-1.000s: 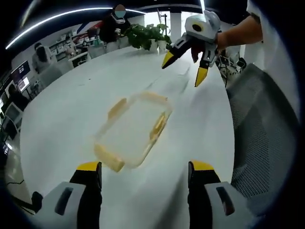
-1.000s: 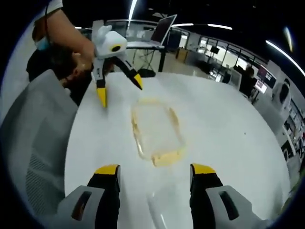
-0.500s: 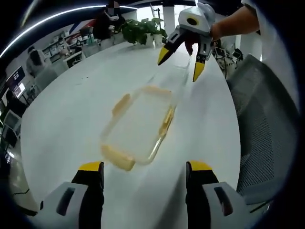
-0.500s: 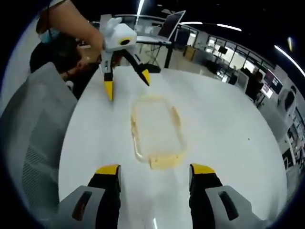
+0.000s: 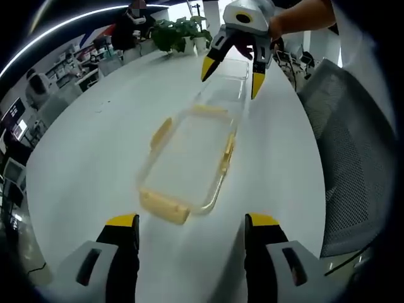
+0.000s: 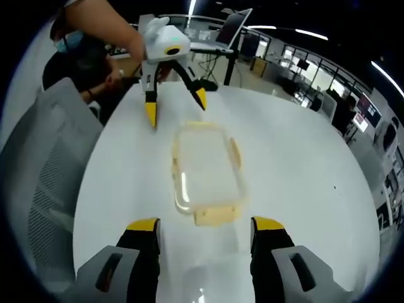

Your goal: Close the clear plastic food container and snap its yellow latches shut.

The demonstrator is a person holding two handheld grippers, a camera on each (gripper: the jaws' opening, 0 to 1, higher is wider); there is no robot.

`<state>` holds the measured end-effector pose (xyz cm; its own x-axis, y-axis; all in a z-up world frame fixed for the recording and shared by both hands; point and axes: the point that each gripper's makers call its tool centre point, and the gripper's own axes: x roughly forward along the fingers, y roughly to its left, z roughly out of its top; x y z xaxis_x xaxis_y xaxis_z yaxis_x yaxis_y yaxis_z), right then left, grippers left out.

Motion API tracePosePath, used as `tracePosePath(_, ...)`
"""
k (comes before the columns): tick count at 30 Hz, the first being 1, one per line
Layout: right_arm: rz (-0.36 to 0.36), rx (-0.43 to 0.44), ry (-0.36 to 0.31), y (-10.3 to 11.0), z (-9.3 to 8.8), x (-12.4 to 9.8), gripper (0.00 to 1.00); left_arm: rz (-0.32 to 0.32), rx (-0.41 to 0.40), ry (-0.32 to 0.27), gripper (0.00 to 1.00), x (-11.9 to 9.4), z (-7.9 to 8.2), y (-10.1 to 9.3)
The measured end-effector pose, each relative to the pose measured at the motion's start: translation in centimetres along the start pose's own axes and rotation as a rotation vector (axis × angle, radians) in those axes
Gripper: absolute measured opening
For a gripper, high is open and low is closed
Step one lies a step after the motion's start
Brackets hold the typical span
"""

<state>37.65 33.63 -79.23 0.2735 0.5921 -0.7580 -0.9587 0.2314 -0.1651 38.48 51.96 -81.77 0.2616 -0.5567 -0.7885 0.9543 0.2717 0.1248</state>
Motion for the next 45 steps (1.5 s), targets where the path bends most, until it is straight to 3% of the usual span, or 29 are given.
tracePosePath(18, 0.044, -0.046, 0.038, -1.4, 0.5, 1.6, 0.55, -0.044, 0.070, 0.052, 0.66, 0.9, -0.7, 1.4)
tracePosePath(45, 0.165, -0.054, 0.148, -1.3, -0.8, 4.4, 0.52, -0.103, 0.202, 0.113, 0.59, 2.3, -0.2, 3.9)
